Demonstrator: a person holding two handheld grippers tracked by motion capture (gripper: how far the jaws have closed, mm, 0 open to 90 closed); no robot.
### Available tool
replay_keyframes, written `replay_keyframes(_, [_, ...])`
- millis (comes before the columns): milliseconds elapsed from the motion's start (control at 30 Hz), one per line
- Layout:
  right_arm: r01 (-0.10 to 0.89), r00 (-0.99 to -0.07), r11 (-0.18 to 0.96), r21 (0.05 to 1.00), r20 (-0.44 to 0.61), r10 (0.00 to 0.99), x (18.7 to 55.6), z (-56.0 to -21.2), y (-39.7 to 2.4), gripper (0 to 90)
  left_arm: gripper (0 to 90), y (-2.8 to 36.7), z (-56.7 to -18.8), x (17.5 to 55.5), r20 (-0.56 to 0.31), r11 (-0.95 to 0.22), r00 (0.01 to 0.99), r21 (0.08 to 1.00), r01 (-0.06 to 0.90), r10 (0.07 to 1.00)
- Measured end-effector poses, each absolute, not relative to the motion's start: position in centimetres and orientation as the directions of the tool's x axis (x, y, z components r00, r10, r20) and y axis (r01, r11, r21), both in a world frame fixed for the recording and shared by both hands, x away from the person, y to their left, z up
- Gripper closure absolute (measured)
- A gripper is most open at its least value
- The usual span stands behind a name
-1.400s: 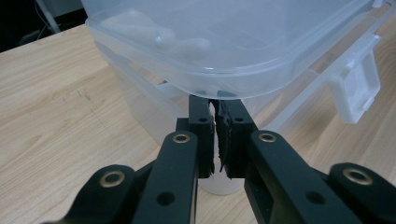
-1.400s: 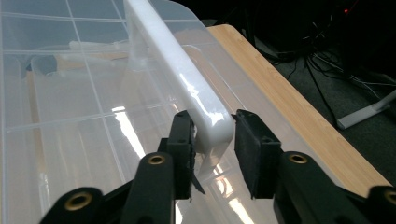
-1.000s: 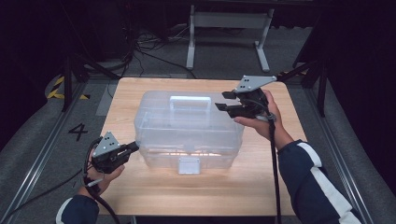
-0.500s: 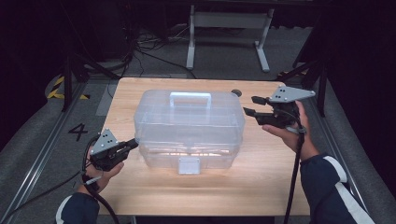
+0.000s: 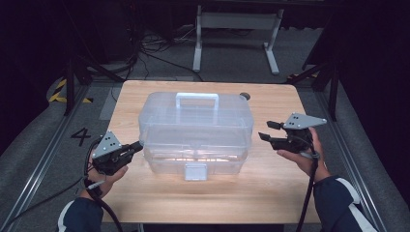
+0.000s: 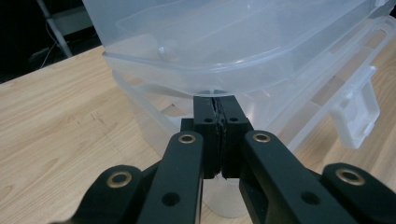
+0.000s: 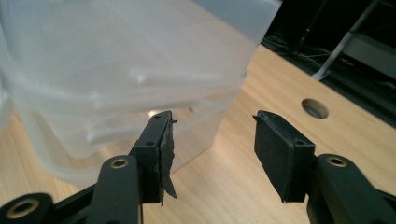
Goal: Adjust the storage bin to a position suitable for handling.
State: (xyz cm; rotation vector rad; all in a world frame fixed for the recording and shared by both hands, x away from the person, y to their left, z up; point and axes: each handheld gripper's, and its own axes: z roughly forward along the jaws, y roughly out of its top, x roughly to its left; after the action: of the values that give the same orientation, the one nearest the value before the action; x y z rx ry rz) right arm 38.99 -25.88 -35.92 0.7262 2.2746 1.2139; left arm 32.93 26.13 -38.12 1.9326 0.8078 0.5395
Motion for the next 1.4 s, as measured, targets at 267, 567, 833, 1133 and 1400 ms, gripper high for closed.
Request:
replay_keyframes(267, [0.232,-0.775,0.472,0.850,-0.131,0.618,38.5,-38.0,-25.4,47.0,88.6,26.2,-37.9,33.1,0.041,-0.340,0.687,0.889,0.306,0.725])
replay_keyframes(567, [0.160,-0.773,0.422,0.892,-0.153,0.616,37.9,-38.4,-24.1,47.6,88.4,25.9,-37.8,33.1,0.053,-0.355,0.688,0.884,0.305,0.724])
replay_keyframes(833, [0.111,-0.758,0.403,0.909,-0.185,0.626,37.8,-38.2,-23.3,48.9,86.0,26.1,-37.4,33.0,0.057,-0.348,0.681,0.889,0.298,0.730])
replay_keyframes(1133, [0.066,-0.729,0.357,0.932,-0.200,0.655,37.7,-37.1,-23.0,51.9,83.5,26.4,-37.9,32.8,0.080,-0.378,0.670,0.871,0.313,0.738])
replay_keyframes(1400, [0.026,-0.706,0.336,0.942,-0.220,0.673,37.8,-36.2,-22.5,62.3,82.0,26.9,-38.6,32.5,0.076,-0.385,0.665,0.861,0.332,0.743])
